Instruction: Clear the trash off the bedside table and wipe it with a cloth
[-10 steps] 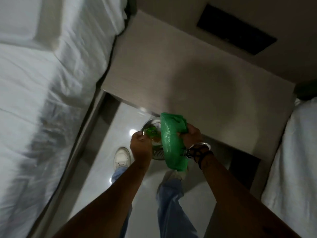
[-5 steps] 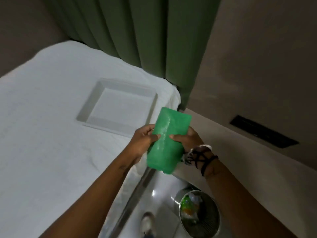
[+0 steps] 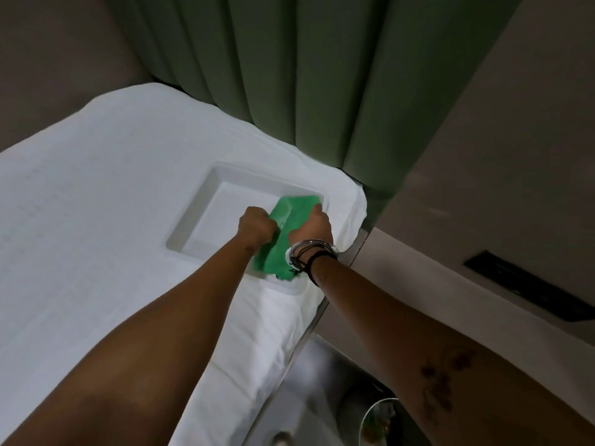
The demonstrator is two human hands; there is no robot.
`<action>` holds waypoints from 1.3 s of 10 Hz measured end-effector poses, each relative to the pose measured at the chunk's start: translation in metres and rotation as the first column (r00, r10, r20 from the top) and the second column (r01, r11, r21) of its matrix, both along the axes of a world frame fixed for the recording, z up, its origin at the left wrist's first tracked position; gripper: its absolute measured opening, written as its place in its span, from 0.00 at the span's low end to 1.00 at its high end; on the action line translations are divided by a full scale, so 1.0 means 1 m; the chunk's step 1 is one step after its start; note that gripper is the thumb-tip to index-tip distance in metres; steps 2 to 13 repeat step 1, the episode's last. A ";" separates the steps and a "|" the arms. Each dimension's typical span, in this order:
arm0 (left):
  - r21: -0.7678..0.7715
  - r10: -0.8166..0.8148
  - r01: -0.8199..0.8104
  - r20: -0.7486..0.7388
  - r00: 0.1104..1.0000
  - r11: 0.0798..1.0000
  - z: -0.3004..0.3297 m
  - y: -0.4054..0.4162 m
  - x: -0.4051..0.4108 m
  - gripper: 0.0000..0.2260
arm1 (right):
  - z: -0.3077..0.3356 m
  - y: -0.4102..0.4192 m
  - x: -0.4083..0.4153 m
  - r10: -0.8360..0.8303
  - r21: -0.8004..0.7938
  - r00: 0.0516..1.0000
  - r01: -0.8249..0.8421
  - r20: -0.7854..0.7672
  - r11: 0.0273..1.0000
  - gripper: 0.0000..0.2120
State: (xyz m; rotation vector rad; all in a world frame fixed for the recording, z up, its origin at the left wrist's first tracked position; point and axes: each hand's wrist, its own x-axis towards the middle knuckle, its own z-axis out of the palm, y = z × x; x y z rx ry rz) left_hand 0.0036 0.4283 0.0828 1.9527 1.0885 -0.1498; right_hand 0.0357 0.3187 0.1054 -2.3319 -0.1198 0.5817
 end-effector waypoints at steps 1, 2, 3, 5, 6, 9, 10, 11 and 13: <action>0.069 0.022 -0.020 -0.017 1.000 0.997 0.002 -0.014 -0.012 0.14 | 0.021 -0.020 -0.001 0.100 -0.158 0.986 -0.078 0.136 0.984 0.13; 0.069 0.022 -0.020 -0.017 1.000 0.997 0.002 -0.014 -0.012 0.14 | 0.021 -0.020 -0.001 0.100 -0.158 0.986 -0.078 0.136 0.984 0.13; 0.069 0.022 -0.020 -0.017 1.000 0.997 0.002 -0.014 -0.012 0.14 | 0.021 -0.020 -0.001 0.100 -0.158 0.986 -0.078 0.136 0.984 0.13; 0.069 0.022 -0.020 -0.017 1.000 0.997 0.002 -0.014 -0.012 0.14 | 0.021 -0.020 -0.001 0.100 -0.158 0.986 -0.078 0.136 0.984 0.13; 0.069 0.022 -0.020 -0.017 1.000 0.997 0.002 -0.014 -0.012 0.14 | 0.021 -0.020 -0.001 0.100 -0.158 0.986 -0.078 0.136 0.984 0.13; 0.069 0.022 -0.020 -0.017 1.000 0.997 0.002 -0.014 -0.012 0.14 | 0.021 -0.020 -0.001 0.100 -0.158 0.986 -0.078 0.136 0.984 0.13; 0.069 0.022 -0.020 -0.017 1.000 0.997 0.002 -0.014 -0.012 0.14 | 0.021 -0.020 -0.001 0.100 -0.158 0.986 -0.078 0.136 0.984 0.13; 0.069 0.022 -0.020 -0.017 1.000 0.997 0.002 -0.014 -0.012 0.14 | 0.021 -0.020 -0.001 0.100 -0.158 0.986 -0.078 0.136 0.984 0.13; 0.069 0.022 -0.020 -0.017 1.000 0.997 0.002 -0.014 -0.012 0.14 | 0.021 -0.020 -0.001 0.100 -0.158 0.986 -0.078 0.136 0.984 0.13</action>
